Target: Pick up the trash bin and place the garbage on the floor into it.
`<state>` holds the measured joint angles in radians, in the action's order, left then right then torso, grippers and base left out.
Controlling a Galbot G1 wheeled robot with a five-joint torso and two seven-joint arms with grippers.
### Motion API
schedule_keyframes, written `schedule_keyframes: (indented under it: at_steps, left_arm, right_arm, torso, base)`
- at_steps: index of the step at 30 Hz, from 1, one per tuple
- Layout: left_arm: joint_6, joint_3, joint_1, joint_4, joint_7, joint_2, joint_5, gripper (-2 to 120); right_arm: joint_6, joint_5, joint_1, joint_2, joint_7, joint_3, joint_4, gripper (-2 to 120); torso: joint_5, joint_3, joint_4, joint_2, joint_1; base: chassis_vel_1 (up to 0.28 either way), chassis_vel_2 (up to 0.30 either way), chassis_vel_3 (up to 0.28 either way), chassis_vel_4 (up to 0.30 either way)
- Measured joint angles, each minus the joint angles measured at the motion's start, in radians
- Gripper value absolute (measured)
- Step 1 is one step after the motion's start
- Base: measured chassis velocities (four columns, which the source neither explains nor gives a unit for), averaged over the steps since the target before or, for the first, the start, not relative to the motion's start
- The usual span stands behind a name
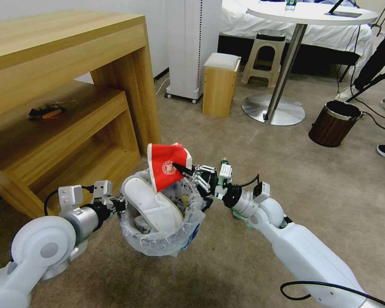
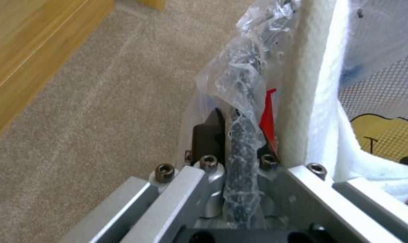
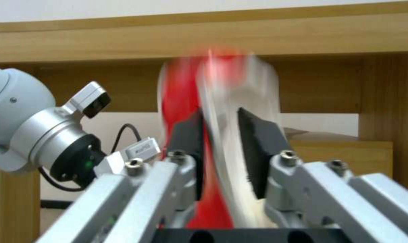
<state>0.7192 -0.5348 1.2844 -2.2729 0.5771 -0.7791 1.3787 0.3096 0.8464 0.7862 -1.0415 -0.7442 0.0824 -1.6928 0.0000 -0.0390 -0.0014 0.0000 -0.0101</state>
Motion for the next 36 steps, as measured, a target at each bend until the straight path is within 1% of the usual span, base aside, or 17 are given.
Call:
schedule_keyframes:
  at_steps: [2,4,7,8,11,12,15,16,19,25,28,29,31,32,33,35,36]
  left_arm:
    - [0.000,-0.005,0.004,-0.001,-0.001,-0.001,-0.001,0]
    - [0.000,-0.007,0.006,-0.001,-0.002,-0.001,-0.001,0]
    - [0.000,-0.012,0.010,-0.002,-0.003,-0.001,-0.002,0]
    - [0.000,-0.012,0.010,-0.002,-0.003,-0.001,-0.002,0]
    - [-0.001,-0.017,0.011,-0.003,-0.005,0.000,-0.005,0]
    - [-0.001,-0.017,0.011,-0.003,-0.005,0.000,-0.005,0]
    - [-0.001,-0.020,0.011,-0.006,-0.006,0.001,-0.006,0]
    - [-0.001,-0.020,0.011,-0.006,-0.006,0.001,-0.006,0]
    - [-0.001,-0.026,0.011,-0.009,-0.006,0.002,-0.005,0]
    - [-0.003,-0.032,0.014,-0.006,0.001,0.001,-0.016,0]
    - [-0.008,-0.046,0.015,-0.006,0.053,-0.001,-0.021,0]
    - [-0.008,-0.046,0.015,-0.006,0.053,-0.001,-0.021,0]
    - [-0.009,-0.061,0.022,-0.007,0.093,-0.004,-0.030,0]
    - [-0.009,-0.071,0.028,-0.007,0.101,-0.005,-0.034,0]
    - [-0.009,-0.071,0.028,-0.007,0.101,-0.005,-0.034,0]
    - [-0.010,-0.090,0.039,-0.008,0.112,-0.009,-0.039,0]
    - [-0.010,-0.100,0.042,-0.008,0.116,-0.012,-0.040,0]
  right_arm:
    - [0.000,-0.002,0.000,0.001,-0.004,0.002,0.000,34]
    - [0.000,-0.002,0.000,0.002,-0.006,0.002,0.000,38]
    - [-0.001,-0.002,0.000,0.004,-0.009,0.002,-0.001,51]
    - [-0.001,-0.002,0.000,0.004,-0.009,0.002,-0.001,51]
    - [-0.003,-0.002,0.002,0.007,-0.019,0.001,-0.006,68]
    - [-0.003,-0.002,0.002,0.007,-0.019,0.001,-0.006,68]
    - [-0.005,-0.003,0.005,0.010,-0.027,0.001,-0.009,81]
    - [-0.005,-0.003,0.005,0.010,-0.027,0.001,-0.009,81]
    - [-0.006,-0.002,0.008,0.012,-0.030,-0.004,-0.014,96]
    - [-0.005,0.006,0.010,0.012,0.002,-0.025,-0.028,100]
    - [-0.008,0.007,0.017,0.015,0.131,-0.045,-0.042,100]
    - [-0.008,0.007,0.017,0.015,0.131,-0.045,-0.042,100]
    - [-0.027,0.002,0.028,0.018,0.306,-0.075,-0.057,100]
    - [-0.032,0.001,0.034,0.021,0.366,-0.088,-0.061,100]
    - [-0.032,0.001,0.034,0.021,0.366,-0.088,-0.061,100]
    - [-0.031,0.001,0.049,0.029,0.480,-0.113,-0.066,100]
    - [-0.034,-0.003,0.058,0.033,0.513,-0.127,-0.067,100]
  torso:
    - [0.0000,0.000,0.0000,0.000,0.000]
    - [0.0000,0.000,0.0000,0.000,0.000]
    - [0.0000,0.000,0.0000,0.000,0.000]
    - [0.0000,0.000,0.0000,0.000,0.000]
    - [0.0000,0.000,0.0000,0.000,0.000]
    - [0.0000,0.000,0.0000,0.000,0.000]
    - [0.0000,0.000,0.0000,0.000,0.000]
    - [0.0000,0.000,0.0000,0.000,0.000]
    - [0.0000,0.000,0.0000,0.000,0.000]
    - [0.0000,0.000,0.0000,0.000,0.000]
    - [0.0000,0.000,0.0000,0.000,0.000]
    - [0.0000,0.000,0.0000,0.000,0.000]
    - [0.0000,0.000,0.0000,0.000,0.000]
    - [0.0000,0.000,0.0000,0.000,0.000]
    - [0.0000,0.000,0.0000,0.000,0.000]
    - [0.0000,0.000,0.0001,0.000,0.000]
    - [0.0000,0.000,0.0000,0.000,0.000]
  base:
    - [0.000,0.000,0.000,0.000]
    - [0.000,0.000,0.000,0.000]
    - [0.000,0.000,0.000,0.000]
    - [0.000,0.000,0.000,0.000]
    - [0.000,0.000,0.000,0.000]
    - [0.000,0.000,0.000,0.000]
    - [0.000,0.000,0.000,0.000]
    - [0.000,0.000,0.000,0.000]
    - [0.000,0.000,0.000,0.000]
    - [0.000,0.000,0.000,0.000]
    - [0.000,0.000,0.000,0.000]
    - [0.000,0.000,0.000,0.000]
    - [0.000,0.000,0.000,0.000]
    - [0.000,0.000,0.000,0.000]
    - [0.000,0.000,0.000,0.000]
    - [0.000,0.000,0.000,0.000]
    - [0.000,0.000,0.000,0.000]
